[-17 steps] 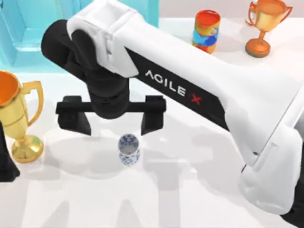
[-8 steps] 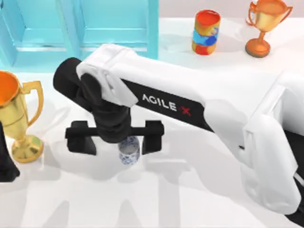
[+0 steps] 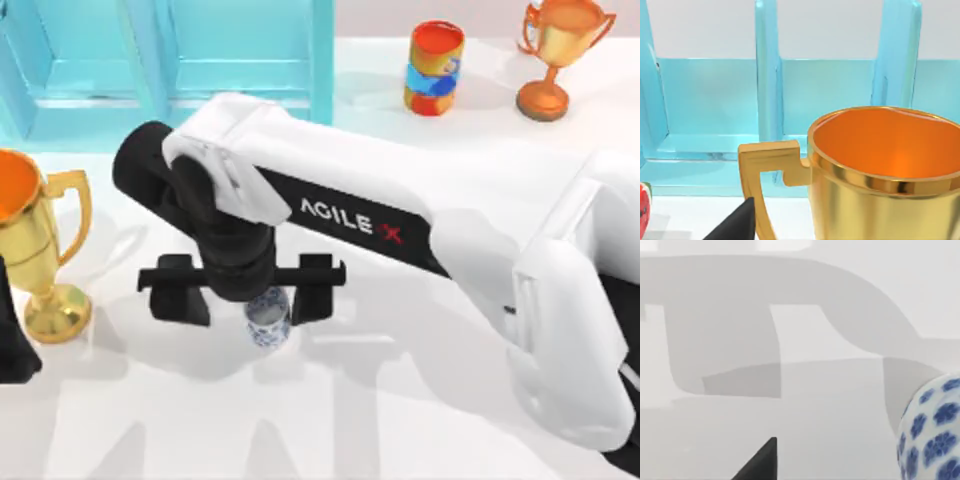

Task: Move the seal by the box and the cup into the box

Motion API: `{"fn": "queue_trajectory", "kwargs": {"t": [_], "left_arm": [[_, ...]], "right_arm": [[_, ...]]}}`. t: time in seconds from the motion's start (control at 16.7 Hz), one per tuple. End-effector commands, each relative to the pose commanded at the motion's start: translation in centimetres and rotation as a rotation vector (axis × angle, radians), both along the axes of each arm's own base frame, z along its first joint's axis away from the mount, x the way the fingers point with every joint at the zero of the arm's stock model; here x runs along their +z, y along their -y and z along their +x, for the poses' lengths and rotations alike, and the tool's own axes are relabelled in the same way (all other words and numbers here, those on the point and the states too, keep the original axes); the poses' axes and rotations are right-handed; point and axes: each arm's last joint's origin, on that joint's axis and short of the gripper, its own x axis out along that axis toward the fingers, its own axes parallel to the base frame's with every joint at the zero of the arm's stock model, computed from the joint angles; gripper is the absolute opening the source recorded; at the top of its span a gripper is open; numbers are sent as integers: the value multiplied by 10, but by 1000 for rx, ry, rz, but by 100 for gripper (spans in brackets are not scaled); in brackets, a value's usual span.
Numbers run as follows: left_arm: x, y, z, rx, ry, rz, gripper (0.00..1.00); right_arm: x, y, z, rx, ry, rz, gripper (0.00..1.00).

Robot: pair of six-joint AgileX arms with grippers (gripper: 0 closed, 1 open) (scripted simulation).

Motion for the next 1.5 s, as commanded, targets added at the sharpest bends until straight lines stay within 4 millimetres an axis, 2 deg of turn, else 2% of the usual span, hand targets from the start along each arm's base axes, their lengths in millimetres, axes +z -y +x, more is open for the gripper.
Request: {"fn": "queue_trajectory", "kwargs": {"t": [0.54,1.2,1.32,1.5], "left_arm": [[0,0,0,0,0,0,100],[0,0,0,0,0,0,100],[0,0,0,0,0,0,100],[0,0,0,0,0,0,100]], "right_arm": [[0,0,0,0,0,0,2],[3,3,-1,3,-2,-3,0],[17,15,2,5,-2,-6,0],[53,45,4,3,3,3,0]]}}
